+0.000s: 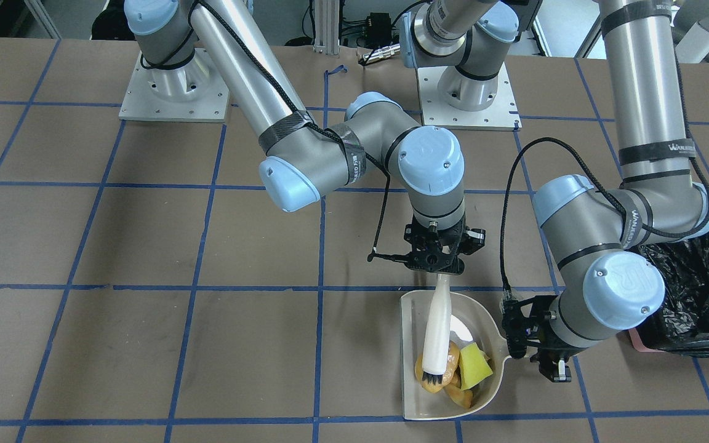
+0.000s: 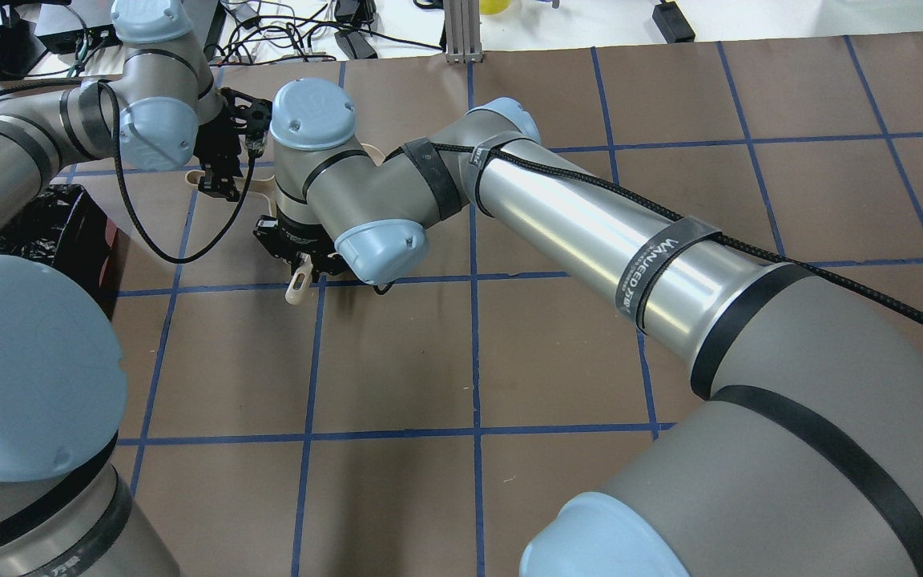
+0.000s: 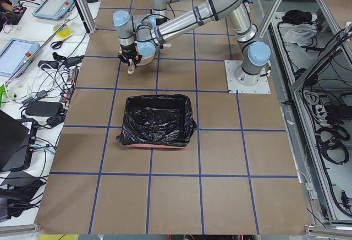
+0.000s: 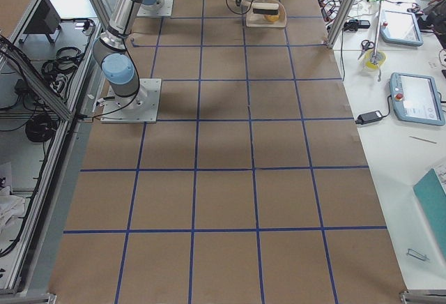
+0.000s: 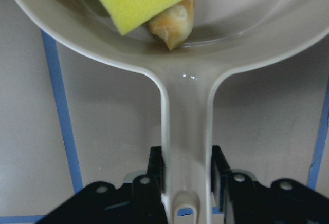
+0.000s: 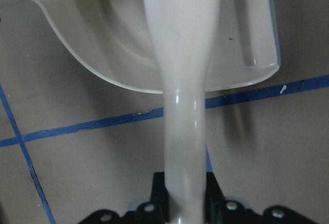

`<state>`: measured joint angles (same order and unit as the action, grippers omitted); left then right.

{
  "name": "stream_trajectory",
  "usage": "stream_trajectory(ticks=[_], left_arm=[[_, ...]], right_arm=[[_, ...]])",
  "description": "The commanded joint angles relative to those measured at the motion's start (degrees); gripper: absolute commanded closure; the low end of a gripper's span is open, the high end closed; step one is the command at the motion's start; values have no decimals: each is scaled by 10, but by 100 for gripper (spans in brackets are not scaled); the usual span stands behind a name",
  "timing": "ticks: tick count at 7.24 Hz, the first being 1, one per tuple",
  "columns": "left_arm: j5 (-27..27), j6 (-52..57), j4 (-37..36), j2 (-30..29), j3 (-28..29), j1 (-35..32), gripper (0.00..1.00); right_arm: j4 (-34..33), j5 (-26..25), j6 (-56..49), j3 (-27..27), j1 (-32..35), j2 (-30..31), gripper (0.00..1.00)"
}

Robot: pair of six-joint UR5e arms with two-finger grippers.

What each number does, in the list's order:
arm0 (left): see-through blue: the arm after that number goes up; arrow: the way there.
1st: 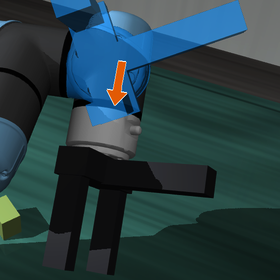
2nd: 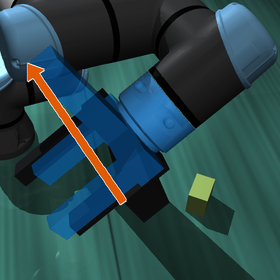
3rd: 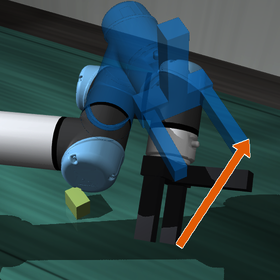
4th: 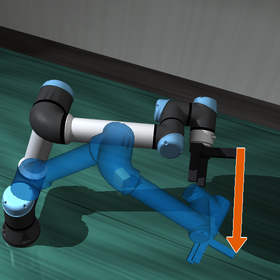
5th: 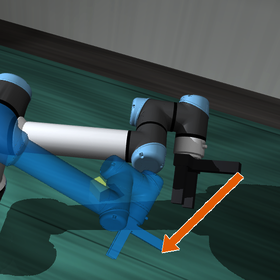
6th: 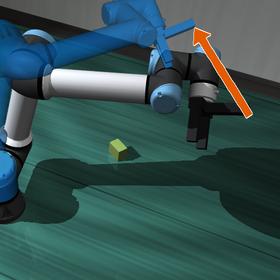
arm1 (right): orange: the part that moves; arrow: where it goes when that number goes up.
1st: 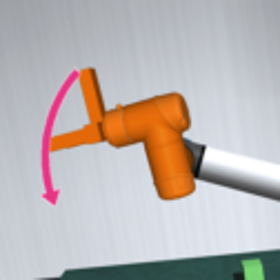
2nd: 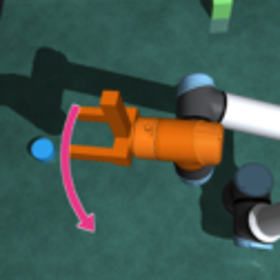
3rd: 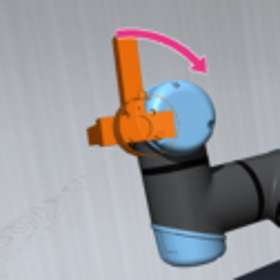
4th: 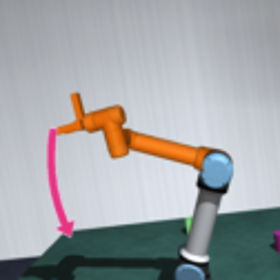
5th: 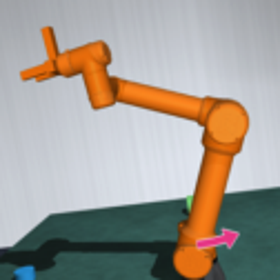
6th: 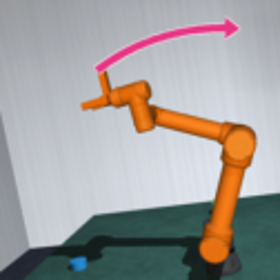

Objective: Sweep and dump trash into bin
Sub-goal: 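Sweep the sponge and paper piece into the dustpan with the right gripper's brush, then lift the brush back and move it behind the yellow potato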

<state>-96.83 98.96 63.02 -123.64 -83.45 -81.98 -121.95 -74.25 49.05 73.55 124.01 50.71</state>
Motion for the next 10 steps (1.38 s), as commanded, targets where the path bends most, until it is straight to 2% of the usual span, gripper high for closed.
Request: stream_trajectory(ticks=[1, 4, 7, 8, 10], left_arm=[[2, 0, 0, 1, -1, 1, 100], [3, 1, 0, 1, -2, 2, 100], [6, 3, 0, 1, -4, 7, 100], [8, 3, 0, 1, -5, 9, 100], [9, 3, 0, 1, -6, 9, 100]], right_arm=[[1, -3, 9, 2, -1, 3, 100], [27, -6, 7, 5, -11, 24, 100], [119, -31, -12, 5, -43, 69, 100], [156, -33, -50, 6, -59, 82, 100], [243, -68, -127, 21, -103, 137, 100]])
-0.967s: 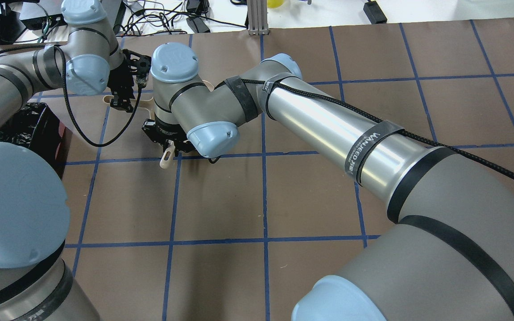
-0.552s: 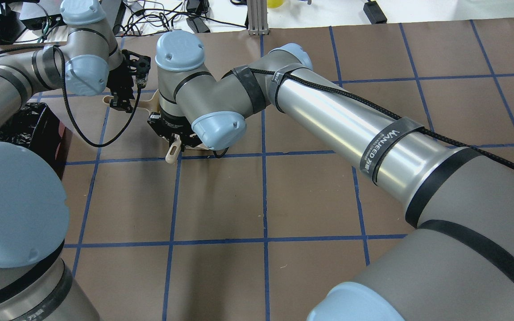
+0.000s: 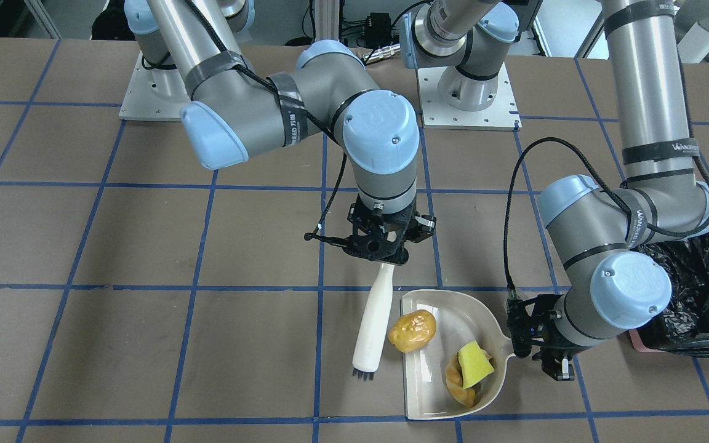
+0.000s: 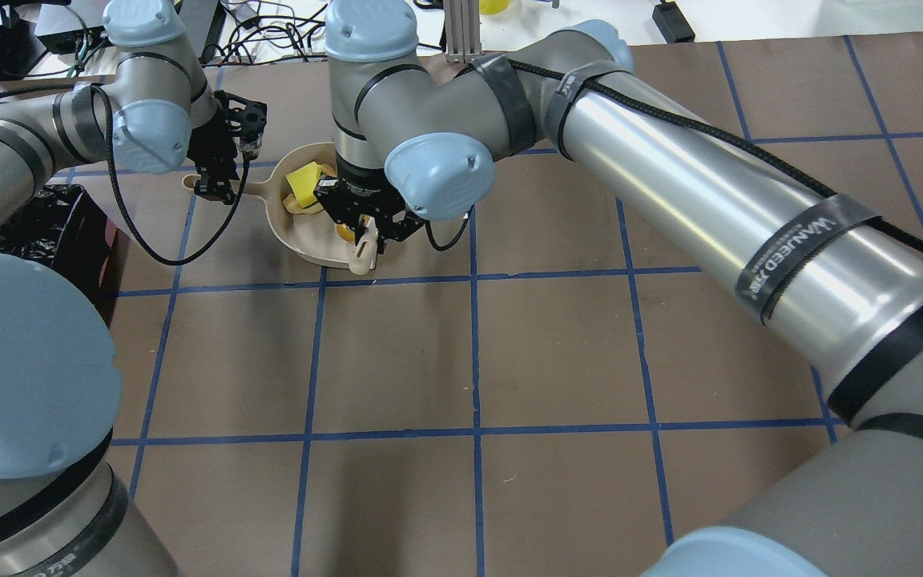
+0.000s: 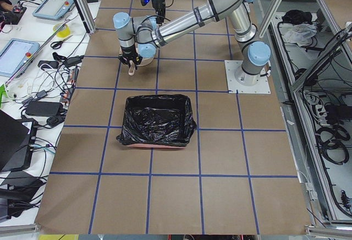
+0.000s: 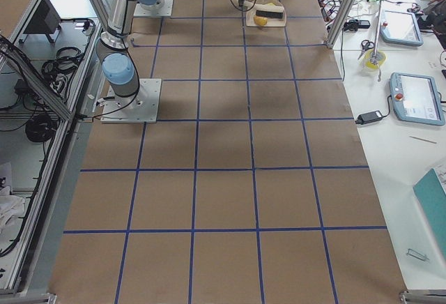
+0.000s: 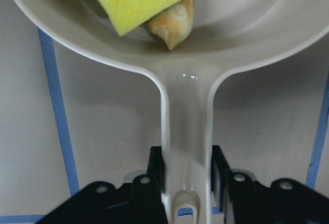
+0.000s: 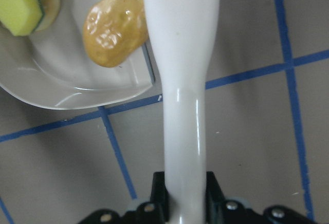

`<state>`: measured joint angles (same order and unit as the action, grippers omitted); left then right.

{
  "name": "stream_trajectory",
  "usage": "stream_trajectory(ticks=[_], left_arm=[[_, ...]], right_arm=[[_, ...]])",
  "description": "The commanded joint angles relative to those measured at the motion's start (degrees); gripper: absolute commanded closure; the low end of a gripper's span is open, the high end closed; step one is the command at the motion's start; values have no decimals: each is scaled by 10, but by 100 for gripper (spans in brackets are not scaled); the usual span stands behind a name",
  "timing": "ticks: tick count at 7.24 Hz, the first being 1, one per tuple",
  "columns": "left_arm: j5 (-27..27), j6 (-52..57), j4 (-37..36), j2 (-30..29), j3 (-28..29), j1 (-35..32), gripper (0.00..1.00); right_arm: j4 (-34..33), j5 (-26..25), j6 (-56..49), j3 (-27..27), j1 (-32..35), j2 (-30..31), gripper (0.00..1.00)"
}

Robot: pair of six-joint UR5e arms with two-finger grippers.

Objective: Sweep and dump trash into bin
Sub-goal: 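Lift the brush back and move it behind the yellow potato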

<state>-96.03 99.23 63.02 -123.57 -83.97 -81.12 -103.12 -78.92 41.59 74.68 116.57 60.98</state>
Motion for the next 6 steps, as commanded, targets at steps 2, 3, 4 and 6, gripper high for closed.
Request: stream_trajectory(ticks=[2, 3, 4, 6], left_arm=[[1, 0, 0, 0, -1, 1, 100], [1, -1, 0, 0, -1, 1, 100], [1, -1, 0, -1, -1, 0, 100], [1, -1, 0, -1, -1, 0, 100]], right_arm=[[74, -72, -139, 65, -67, 76, 100], [60, -67, -148, 92, -68, 87, 100], [37, -68, -147, 100, -67, 83, 100], [-30, -66, -139, 100, -41, 44, 100]])
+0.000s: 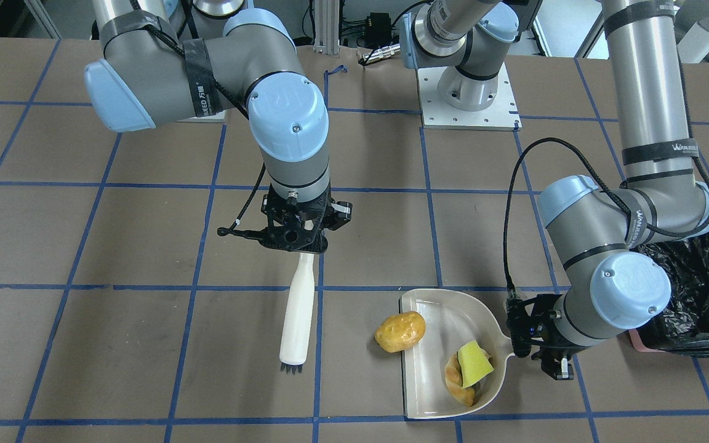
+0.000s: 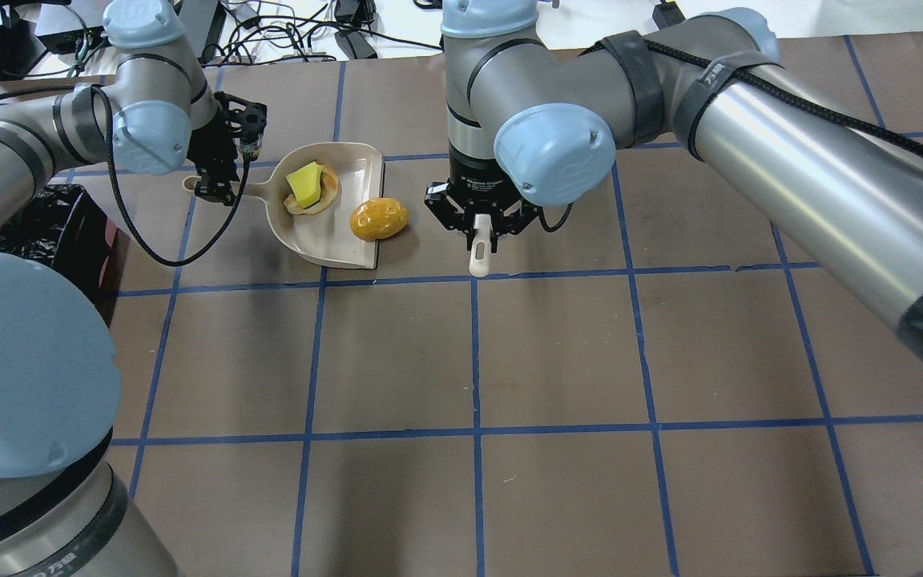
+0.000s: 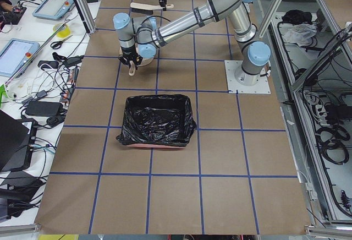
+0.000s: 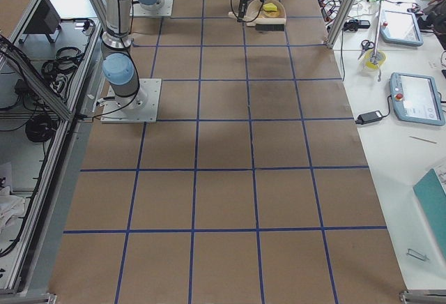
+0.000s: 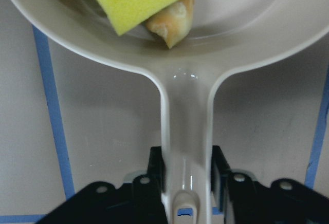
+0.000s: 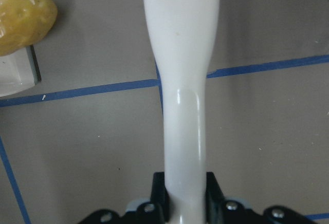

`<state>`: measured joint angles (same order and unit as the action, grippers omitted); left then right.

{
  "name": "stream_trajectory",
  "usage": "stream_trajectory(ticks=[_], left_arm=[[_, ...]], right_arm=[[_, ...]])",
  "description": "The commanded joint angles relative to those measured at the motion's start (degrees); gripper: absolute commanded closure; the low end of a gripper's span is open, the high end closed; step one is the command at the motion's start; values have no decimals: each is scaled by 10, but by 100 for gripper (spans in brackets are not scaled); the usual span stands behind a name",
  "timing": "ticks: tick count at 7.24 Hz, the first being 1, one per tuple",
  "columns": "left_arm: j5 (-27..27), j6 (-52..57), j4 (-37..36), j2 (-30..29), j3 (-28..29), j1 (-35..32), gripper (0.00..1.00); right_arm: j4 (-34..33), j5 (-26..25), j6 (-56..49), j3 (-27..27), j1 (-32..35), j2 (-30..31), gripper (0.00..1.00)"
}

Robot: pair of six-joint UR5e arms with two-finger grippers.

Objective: Sweep and dump trash into bin
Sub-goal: 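Lift the brush back and move it behind the yellow potato, then sweep the yellow potato into the dustpan with the right gripper's brush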

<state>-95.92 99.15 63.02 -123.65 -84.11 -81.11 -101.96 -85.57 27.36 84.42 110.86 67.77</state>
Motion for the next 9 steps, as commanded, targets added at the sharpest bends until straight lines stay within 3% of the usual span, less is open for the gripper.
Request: stream_trajectory(ticks=[1, 3, 6, 9], left_arm=[[0, -1, 0, 0, 0, 0, 100], [0, -1, 0, 0, 0, 0, 100], [-1, -1, 0, 0, 0, 0, 100], [-1, -1, 0, 0, 0, 0, 100]], right_arm=[[-83, 1, 38, 1, 39, -55, 100], [-140, 1, 73, 1, 64, -95, 100], [-152, 28, 89, -9, 64, -123, 100], [-151, 35, 156, -56, 81, -156, 100]])
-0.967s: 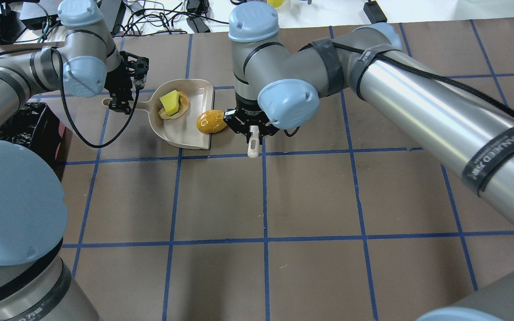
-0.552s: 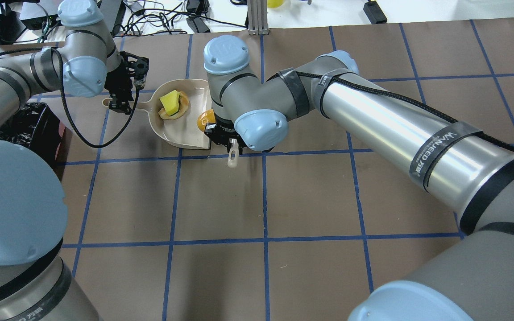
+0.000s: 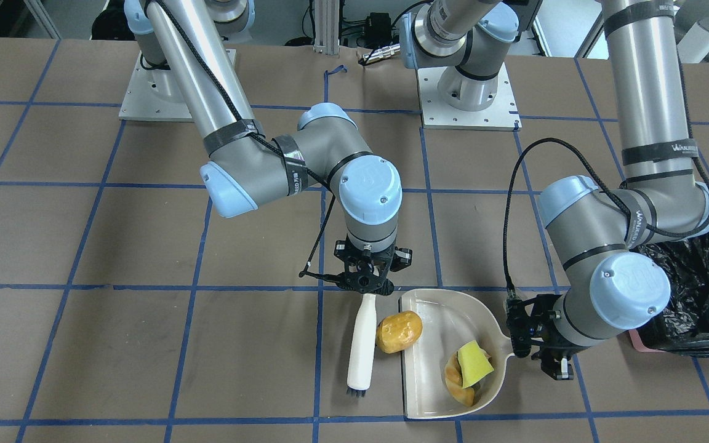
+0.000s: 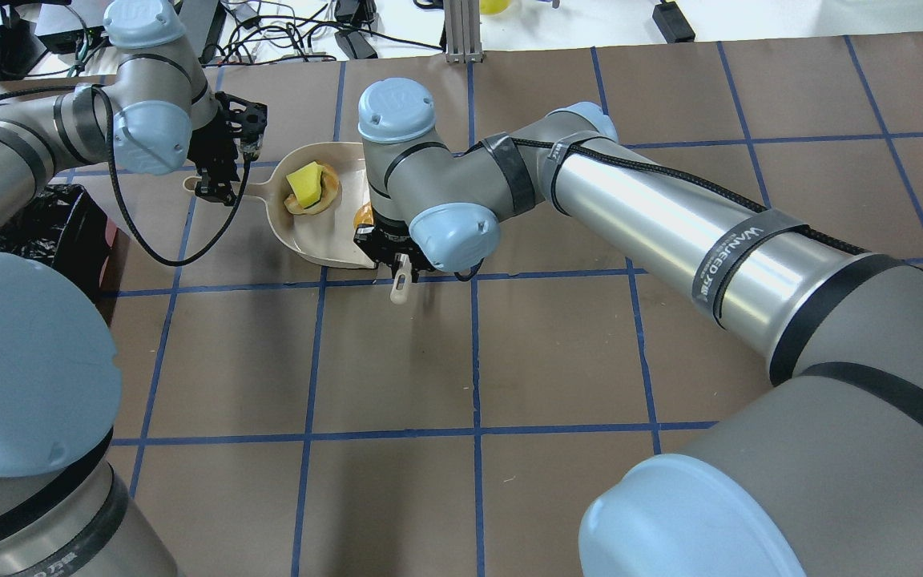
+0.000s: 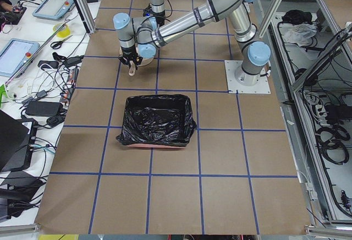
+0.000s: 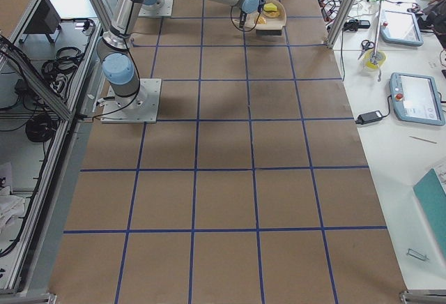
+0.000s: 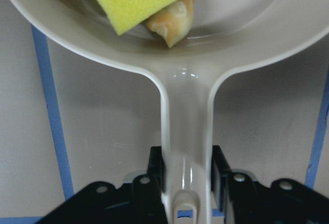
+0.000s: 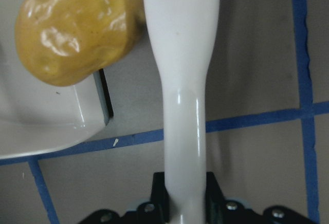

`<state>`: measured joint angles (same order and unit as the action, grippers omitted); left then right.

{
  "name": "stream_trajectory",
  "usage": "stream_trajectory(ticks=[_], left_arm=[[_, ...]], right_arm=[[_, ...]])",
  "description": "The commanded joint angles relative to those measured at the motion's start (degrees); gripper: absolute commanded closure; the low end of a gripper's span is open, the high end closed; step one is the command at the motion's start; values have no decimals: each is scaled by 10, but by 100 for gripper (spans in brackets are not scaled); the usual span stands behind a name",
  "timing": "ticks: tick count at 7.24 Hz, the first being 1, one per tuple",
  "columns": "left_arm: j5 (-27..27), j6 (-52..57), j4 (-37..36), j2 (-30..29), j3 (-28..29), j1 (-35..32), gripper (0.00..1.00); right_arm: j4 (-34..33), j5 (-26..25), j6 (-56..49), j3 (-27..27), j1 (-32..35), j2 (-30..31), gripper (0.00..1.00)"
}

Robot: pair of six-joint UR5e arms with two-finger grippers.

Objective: Sweep and dump trash into bin
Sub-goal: 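Sweep the yellow potato into the dustpan with the right gripper's brush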

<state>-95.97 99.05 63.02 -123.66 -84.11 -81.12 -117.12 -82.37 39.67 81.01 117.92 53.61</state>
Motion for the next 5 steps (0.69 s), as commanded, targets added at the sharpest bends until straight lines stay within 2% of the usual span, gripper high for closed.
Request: stream_trajectory(ticks=[1, 5], left_arm=[[0, 0, 0, 0, 0, 0, 100], [0, 0, 0, 0, 0, 0, 100]], right_arm=[[0, 7, 56, -33, 22, -23, 100], [-2, 52, 134, -84, 50, -52, 100]])
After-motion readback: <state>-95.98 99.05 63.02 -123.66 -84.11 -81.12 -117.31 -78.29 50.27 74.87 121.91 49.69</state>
